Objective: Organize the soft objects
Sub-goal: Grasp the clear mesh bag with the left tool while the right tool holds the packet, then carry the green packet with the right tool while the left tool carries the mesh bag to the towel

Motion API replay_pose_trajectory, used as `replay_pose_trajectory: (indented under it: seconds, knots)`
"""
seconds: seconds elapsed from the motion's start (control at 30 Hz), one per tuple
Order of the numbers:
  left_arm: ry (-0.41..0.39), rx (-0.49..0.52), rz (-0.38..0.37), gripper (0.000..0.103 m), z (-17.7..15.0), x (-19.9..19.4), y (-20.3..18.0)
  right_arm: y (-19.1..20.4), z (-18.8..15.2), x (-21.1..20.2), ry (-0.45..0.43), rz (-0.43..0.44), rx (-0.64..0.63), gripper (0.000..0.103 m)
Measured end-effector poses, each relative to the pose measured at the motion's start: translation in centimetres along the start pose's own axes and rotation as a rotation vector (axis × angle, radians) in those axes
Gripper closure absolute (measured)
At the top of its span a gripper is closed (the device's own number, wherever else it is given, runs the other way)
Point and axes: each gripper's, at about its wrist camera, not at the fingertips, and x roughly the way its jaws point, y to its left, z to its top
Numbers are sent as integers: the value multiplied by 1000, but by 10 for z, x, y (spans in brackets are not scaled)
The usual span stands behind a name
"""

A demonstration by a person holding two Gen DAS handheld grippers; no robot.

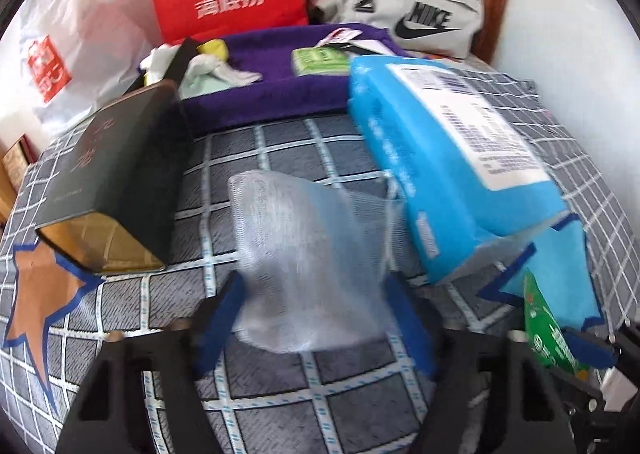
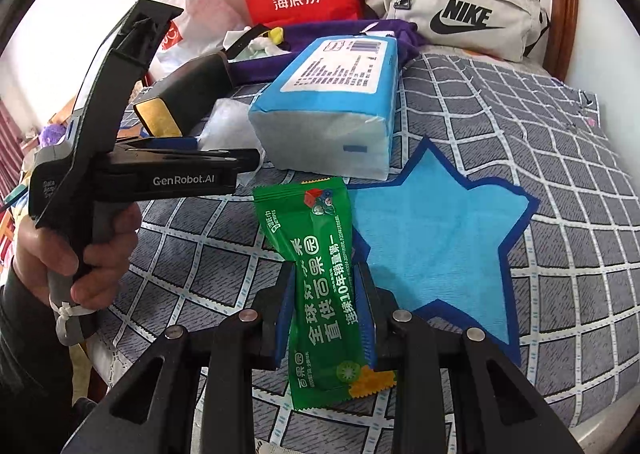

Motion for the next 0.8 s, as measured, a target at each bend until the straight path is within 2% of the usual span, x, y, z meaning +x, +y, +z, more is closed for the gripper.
replay_pose_trajectory:
  seconds: [0.03,0.1,0.2,0.23,0.33,0.5,0.8]
  knots:
    - [0,5,-14,53,1,-1,-2,1,1,-3,-6,-7,-6,74]
    - [-1,12,-32,70,1,-3,-3,2,3,-9,-21,-13,-10,74]
    - [8,-12,-78,90,3,-4,1,4,6,-21,-48,-13,-10,74]
    - [16,-31,-103,92,3,-4,4,5,8,-25,-57,-15,-11,74]
    - [13,-80,-141,95,4,-10,15,5,14,-35,-77,-25,-15,74]
    - [-18,-106,-169,95,2,-30,25,7,25,-45,-102,-39,-27,74]
    - [-84,-158,-174,95,6,-78,51,15,45,-52,-125,-33,-44,74]
